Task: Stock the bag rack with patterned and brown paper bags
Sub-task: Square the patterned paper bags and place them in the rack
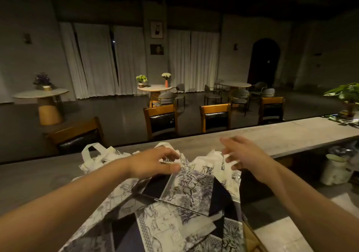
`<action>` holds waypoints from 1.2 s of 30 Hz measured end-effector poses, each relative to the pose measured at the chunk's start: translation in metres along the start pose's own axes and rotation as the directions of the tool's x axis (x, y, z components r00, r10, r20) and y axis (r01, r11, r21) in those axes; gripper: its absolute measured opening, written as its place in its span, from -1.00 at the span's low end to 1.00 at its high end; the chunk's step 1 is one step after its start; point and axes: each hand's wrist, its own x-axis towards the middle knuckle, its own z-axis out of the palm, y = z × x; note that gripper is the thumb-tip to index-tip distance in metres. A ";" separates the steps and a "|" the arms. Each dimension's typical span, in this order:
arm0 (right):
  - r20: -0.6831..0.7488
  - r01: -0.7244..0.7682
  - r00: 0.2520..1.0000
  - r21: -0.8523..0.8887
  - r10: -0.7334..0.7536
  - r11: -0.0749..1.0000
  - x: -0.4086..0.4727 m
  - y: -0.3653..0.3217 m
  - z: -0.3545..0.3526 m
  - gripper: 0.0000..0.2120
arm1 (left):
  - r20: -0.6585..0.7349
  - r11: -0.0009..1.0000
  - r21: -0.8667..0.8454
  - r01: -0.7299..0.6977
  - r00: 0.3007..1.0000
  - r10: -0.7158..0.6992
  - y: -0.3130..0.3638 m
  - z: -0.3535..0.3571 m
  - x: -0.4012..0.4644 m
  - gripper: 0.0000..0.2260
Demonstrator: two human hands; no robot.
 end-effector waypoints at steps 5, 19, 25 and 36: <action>-0.075 -0.222 0.975 -0.354 0.209 0.909 -0.007 0.034 -0.006 -0.69 | 0.286 0.864 0.491 -0.107 0.957 -0.044 -0.011 0.013 -0.002 -0.01; 0.077 -0.387 0.921 0.254 0.381 0.886 -0.008 0.069 0.022 -0.76 | 0.180 0.642 0.677 -0.359 0.927 0.328 -0.007 0.029 -0.016 -0.43; 0.054 -0.299 0.953 0.339 0.299 0.892 -0.002 0.060 0.008 -0.82 | 0.084 0.620 0.646 -0.446 0.848 0.522 -0.039 0.020 -0.039 -0.42; 0.058 -0.295 0.955 0.140 0.289 0.945 0.015 0.037 -0.005 -0.88 | -0.439 0.943 0.129 0.306 0.871 -0.223 -0.046 0.016 -0.070 -0.65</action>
